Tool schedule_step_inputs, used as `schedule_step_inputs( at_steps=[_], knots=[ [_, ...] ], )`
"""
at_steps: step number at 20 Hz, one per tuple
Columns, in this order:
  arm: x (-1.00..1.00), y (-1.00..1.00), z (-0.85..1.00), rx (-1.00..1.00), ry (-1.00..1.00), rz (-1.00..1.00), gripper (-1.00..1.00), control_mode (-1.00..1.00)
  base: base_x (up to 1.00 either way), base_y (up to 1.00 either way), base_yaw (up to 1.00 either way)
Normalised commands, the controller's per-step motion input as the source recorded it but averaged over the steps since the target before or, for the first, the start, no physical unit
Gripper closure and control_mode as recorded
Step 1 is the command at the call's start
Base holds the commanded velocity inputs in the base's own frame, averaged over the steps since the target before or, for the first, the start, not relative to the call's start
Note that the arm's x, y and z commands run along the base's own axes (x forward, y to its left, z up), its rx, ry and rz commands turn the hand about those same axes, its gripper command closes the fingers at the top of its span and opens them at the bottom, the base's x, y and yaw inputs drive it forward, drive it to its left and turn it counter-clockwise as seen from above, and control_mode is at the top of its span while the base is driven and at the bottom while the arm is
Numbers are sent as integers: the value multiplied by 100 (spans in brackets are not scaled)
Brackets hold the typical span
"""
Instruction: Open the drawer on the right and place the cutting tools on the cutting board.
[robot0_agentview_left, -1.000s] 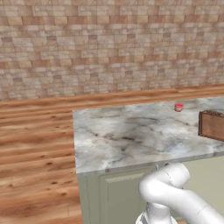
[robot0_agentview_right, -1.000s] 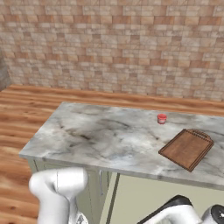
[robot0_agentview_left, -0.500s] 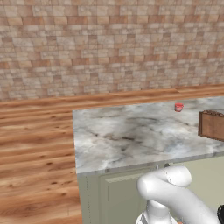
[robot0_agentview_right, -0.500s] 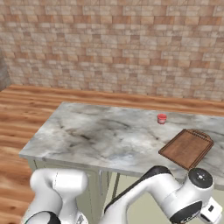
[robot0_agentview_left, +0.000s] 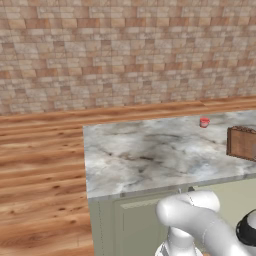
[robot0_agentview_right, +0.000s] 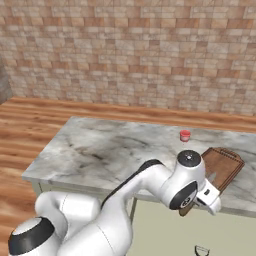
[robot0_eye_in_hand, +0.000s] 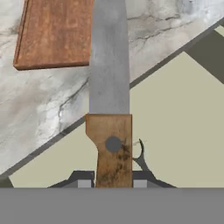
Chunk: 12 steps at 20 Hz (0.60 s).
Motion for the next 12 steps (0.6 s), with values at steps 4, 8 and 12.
schedule_step_inputs(
  at_steps=[4, 8, 12],
  knots=[
    [100, 4, 46, 0, 7, -4, 100, -100, 0, 0, 0],
    [100, 4, 58, 0, 6, -5, 100, -100, 0, 0, 0],
    [81, 1, 28, 0, 4, -7, 100, -100, 0, 0, 0]
  ],
)
